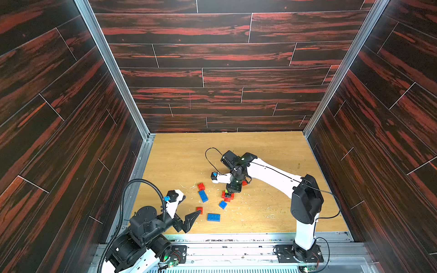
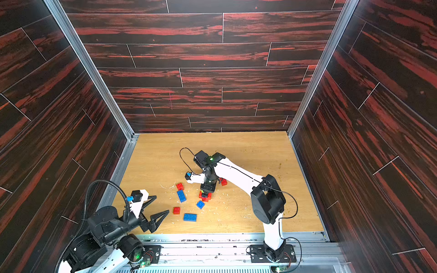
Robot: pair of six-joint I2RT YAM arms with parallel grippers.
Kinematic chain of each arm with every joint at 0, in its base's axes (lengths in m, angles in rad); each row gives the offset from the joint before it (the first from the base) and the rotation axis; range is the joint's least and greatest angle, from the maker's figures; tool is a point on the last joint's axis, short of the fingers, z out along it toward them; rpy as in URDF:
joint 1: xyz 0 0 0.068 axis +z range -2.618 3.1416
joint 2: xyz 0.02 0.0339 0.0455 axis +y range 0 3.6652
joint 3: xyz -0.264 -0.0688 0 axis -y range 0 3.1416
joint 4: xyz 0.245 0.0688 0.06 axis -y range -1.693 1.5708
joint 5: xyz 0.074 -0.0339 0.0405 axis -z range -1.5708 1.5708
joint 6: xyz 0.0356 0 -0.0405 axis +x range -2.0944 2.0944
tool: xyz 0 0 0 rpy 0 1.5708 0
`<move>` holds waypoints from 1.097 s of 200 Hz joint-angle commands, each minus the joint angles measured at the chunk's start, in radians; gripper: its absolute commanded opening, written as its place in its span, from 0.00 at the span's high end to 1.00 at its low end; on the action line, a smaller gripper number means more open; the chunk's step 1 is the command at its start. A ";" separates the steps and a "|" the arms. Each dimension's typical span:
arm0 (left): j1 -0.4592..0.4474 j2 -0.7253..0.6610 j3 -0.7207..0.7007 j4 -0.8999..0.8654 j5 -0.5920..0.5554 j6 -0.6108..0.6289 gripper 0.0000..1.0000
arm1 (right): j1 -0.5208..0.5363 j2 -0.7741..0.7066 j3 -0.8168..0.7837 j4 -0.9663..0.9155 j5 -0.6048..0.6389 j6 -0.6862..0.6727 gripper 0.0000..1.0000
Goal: Assemble the letter f with lego
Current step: Assemble the lego brick with the lego brick.
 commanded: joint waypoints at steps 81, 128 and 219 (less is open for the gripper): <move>-0.004 -0.001 -0.004 0.003 -0.007 -0.001 0.00 | 0.017 0.004 0.025 -0.050 -0.010 -0.027 0.85; -0.003 -0.001 -0.003 0.003 -0.008 -0.002 0.00 | 0.018 0.007 0.026 -0.044 -0.015 -0.035 0.85; -0.003 -0.004 -0.004 0.003 -0.008 -0.001 0.00 | 0.024 0.028 0.015 -0.023 -0.009 -0.045 0.85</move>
